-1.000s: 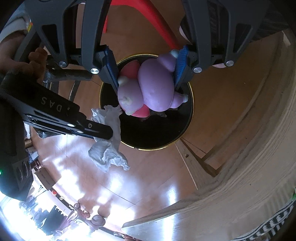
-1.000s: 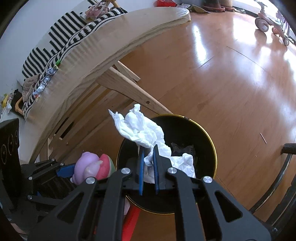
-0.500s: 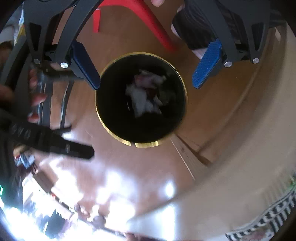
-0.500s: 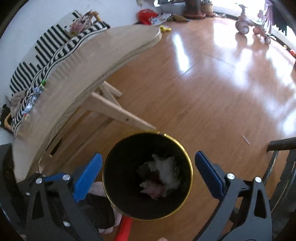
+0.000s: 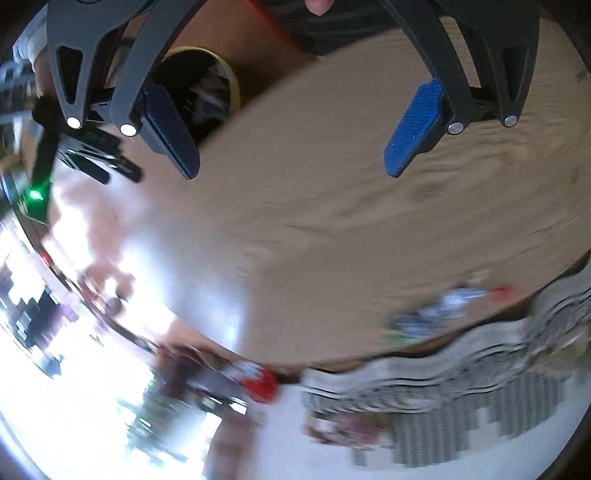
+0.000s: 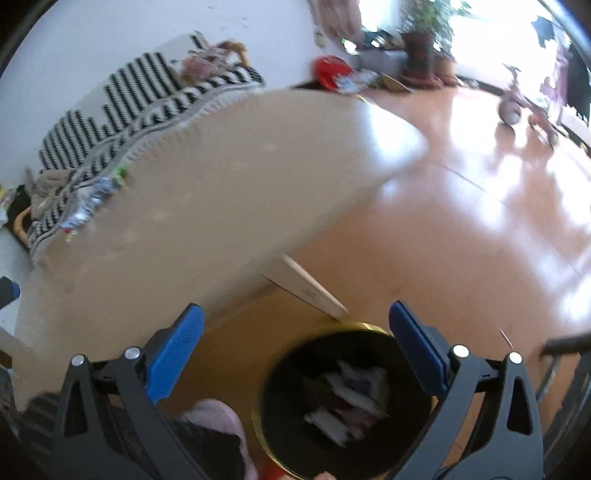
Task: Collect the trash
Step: 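Move both tools back over the table toward the red ribbon and green box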
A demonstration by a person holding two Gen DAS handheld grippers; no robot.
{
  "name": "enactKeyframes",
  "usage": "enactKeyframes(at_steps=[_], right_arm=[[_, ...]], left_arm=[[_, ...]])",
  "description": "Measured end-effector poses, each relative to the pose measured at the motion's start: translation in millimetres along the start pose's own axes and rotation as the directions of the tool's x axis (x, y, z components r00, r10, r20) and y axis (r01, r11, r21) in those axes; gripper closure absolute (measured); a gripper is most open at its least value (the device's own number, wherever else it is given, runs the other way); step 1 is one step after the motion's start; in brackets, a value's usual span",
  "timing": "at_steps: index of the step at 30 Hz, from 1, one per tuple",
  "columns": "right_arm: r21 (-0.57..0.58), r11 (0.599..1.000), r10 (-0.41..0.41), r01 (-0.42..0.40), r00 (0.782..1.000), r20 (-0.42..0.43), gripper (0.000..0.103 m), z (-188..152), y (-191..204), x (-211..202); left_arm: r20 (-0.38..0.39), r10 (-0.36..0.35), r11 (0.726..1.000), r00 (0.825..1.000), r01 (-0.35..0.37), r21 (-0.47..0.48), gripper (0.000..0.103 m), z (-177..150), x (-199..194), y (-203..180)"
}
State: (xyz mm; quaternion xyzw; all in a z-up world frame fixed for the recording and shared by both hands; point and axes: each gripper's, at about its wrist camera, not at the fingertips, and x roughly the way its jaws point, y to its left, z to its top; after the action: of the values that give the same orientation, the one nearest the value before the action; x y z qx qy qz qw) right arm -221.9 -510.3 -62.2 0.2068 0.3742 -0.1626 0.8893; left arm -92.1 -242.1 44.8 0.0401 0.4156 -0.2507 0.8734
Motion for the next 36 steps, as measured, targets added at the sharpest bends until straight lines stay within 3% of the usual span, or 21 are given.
enactKeyframes(at_steps=[4, 10, 16, 22, 30, 36], right_arm=[[-0.054, 0.995, 0.089, -0.087, 0.996, 0.031, 0.006, 14, 51, 0], [-0.151, 0.977, 0.158, -0.153, 0.987, 0.022, 0.006, 12, 110, 3], [-0.182, 0.975, 0.134, -0.126, 0.990, 0.035, 0.006, 26, 126, 9], [-0.208, 0.970, 0.139, -0.127, 0.989, 0.045, 0.006, 44, 136, 16], [-0.287, 0.939, 0.212, -0.189, 0.976, 0.051, 0.006, 89, 185, 46], [-0.352, 0.908, 0.276, -0.228, 0.957, 0.092, 0.006, 154, 247, 74]], left_arm=[[0.006, 0.086, 0.986, 0.996, -0.084, -0.144, 0.006, -5, -18, 68], [-0.002, 0.130, 0.964, 0.991, -0.127, -0.232, 0.006, -17, -25, 115], [-0.032, 0.147, 0.952, 0.989, -0.150, -0.265, 0.006, -22, -17, 141], [-0.067, 0.175, 0.924, 0.982, -0.187, -0.334, 0.006, -24, -6, 185], [-0.062, 0.242, 0.888, 0.968, -0.246, -0.388, 0.006, 22, 6, 256], [-0.097, 0.276, 0.890, 0.956, -0.292, -0.351, 0.006, 76, 42, 294]])
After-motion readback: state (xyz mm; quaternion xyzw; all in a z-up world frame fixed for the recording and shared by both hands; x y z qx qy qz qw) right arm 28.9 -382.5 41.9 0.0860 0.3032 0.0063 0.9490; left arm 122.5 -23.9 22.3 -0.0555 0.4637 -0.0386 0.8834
